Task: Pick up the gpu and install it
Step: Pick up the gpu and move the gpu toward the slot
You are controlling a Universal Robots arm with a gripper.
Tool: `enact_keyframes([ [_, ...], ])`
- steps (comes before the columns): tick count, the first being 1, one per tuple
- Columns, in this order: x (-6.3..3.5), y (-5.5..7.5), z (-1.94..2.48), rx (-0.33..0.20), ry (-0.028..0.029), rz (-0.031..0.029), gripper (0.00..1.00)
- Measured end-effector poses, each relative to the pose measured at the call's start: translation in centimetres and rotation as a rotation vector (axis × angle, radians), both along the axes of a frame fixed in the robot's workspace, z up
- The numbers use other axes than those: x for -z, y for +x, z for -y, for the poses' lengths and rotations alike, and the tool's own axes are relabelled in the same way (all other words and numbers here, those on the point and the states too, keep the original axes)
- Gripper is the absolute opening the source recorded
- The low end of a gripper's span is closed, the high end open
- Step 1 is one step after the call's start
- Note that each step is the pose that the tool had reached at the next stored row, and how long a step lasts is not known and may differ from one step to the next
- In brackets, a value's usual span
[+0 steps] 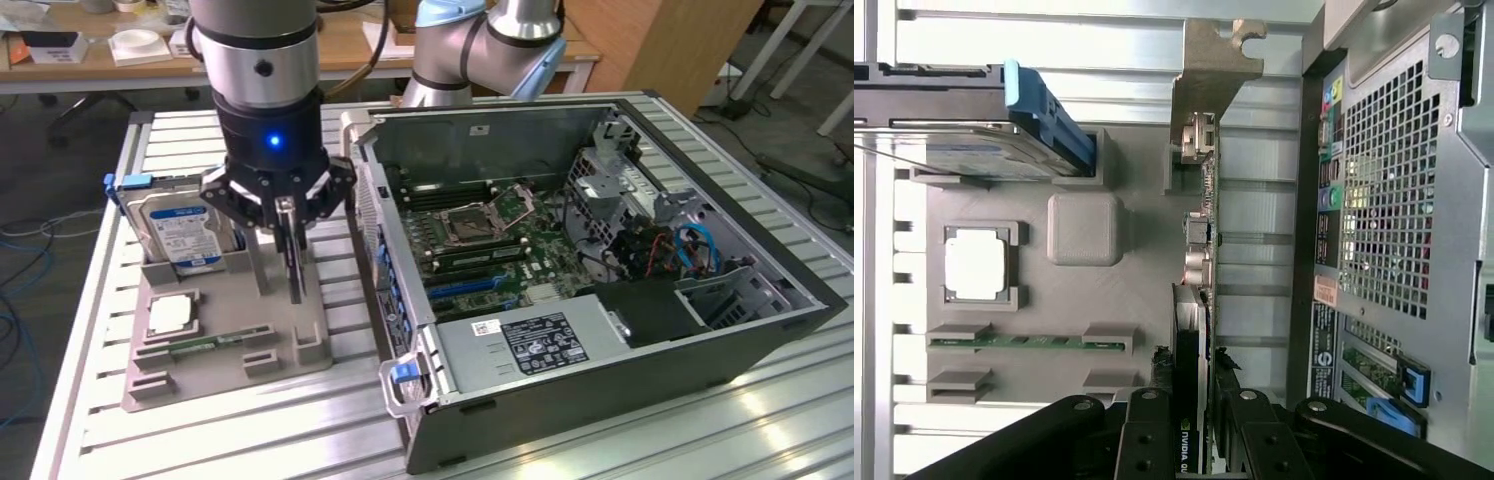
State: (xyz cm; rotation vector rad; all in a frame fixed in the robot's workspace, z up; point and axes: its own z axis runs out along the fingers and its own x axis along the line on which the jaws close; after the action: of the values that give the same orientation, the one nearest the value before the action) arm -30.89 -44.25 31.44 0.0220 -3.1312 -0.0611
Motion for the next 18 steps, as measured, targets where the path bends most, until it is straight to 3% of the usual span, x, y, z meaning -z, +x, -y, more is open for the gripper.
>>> enact_keyframes([
  [18,-0.93,0.00,0.00,0.000,0.0000,0.0000,0.26],
])
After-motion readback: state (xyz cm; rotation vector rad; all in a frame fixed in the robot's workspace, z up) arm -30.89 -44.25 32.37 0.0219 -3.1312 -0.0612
